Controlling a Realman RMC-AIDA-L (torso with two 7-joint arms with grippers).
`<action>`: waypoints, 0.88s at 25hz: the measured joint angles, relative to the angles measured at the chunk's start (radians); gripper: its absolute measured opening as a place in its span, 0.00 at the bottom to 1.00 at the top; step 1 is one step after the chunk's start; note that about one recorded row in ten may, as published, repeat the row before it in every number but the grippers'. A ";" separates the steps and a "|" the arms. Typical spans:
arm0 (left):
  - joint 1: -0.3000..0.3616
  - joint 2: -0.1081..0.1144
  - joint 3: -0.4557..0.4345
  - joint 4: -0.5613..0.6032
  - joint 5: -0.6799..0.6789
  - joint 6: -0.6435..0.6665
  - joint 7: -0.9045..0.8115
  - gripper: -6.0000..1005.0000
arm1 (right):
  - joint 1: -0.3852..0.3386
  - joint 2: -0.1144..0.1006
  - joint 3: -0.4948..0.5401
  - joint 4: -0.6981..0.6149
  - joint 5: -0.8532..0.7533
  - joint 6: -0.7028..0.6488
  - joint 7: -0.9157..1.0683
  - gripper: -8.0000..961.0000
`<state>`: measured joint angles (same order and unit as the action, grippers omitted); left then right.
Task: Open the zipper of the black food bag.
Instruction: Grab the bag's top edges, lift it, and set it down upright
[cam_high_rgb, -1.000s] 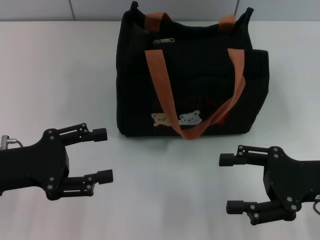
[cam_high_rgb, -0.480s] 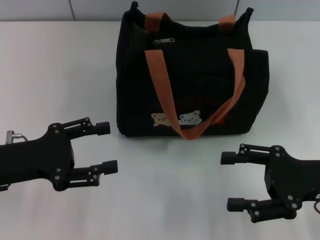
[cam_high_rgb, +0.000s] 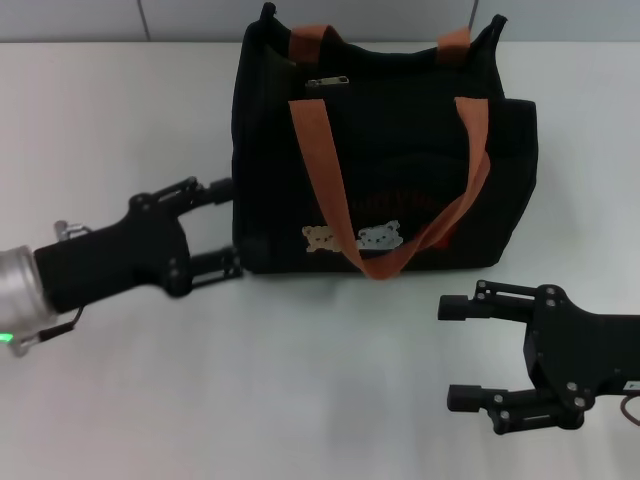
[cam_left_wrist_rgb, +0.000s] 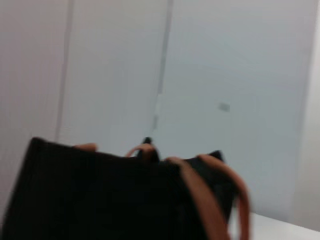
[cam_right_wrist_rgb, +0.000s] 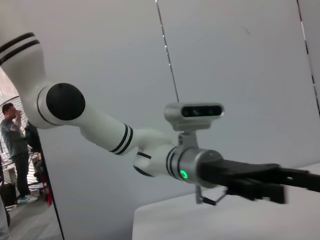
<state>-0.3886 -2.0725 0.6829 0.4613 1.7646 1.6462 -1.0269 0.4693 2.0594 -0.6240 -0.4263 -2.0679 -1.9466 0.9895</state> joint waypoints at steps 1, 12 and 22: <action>-0.009 0.000 -0.002 -0.021 -0.016 -0.035 0.004 0.72 | 0.000 0.001 0.000 0.000 0.000 0.005 0.000 0.86; -0.074 -0.006 0.003 -0.126 -0.075 -0.194 0.044 0.69 | 0.001 0.005 0.000 0.011 0.000 0.026 0.000 0.86; -0.076 -0.007 -0.001 -0.152 -0.077 -0.190 0.097 0.58 | 0.006 0.017 0.000 0.012 0.000 0.061 0.000 0.86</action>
<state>-0.4649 -2.0793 0.6817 0.3088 1.6872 1.4560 -0.9294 0.4756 2.0760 -0.6244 -0.4140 -2.0678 -1.8860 0.9892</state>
